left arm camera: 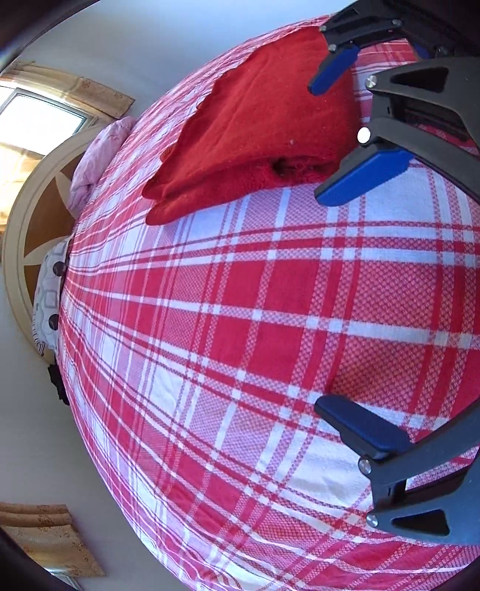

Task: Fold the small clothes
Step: 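Move the left gripper to the folded sweater's edge and grasp it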

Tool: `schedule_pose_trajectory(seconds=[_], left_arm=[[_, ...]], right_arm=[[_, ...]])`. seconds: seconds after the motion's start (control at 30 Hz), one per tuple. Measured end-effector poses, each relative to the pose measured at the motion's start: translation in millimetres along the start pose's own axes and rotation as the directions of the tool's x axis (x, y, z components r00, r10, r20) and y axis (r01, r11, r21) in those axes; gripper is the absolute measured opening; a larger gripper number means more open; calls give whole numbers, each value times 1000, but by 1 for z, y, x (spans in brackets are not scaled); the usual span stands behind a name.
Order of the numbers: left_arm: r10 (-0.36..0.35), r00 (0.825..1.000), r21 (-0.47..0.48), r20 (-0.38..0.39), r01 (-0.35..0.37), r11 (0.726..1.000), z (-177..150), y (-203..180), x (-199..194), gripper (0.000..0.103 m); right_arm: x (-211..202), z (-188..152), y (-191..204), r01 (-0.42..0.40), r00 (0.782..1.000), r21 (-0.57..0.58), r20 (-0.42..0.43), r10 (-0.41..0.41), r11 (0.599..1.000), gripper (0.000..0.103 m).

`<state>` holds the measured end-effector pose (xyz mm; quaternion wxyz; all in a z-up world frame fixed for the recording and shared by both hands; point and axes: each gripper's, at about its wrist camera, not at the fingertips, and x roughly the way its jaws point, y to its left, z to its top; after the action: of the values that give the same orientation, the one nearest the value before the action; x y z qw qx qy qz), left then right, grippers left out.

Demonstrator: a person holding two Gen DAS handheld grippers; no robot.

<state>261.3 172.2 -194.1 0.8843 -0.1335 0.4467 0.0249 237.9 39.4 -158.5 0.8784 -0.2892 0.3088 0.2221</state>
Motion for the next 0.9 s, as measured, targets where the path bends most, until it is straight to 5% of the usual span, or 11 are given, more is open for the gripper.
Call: schedule_pose_trajectory(seconds=[0.33, 0.53, 0.6, 0.67, 0.9], left_arm=[[-117, 993, -73, -7, 116, 991, 43, 13, -7, 103], [-156, 987, -38, -30, 155, 987, 64, -1, -2, 103], [-211, 976, -35, -55, 210, 977, 71, -10, 6, 103], [-282, 957, -40, -74, 280, 959, 80, -19, 18, 103], [-380, 917, -46, -121, 378, 925, 106, -41, 68, 99]], right_arm=[[11, 10, 17, 88, 996, -56, 12, -87, 995, 59], [7, 5, 31, 173, 985, -111, 47, -168, 979, 59], [6, 4, 33, 181, 983, -126, 54, -176, 975, 53], [7, 4, 32, 154, 988, -128, 46, -149, 980, 37], [7, 2, 29, 149, 988, -107, 43, -145, 983, 32]])
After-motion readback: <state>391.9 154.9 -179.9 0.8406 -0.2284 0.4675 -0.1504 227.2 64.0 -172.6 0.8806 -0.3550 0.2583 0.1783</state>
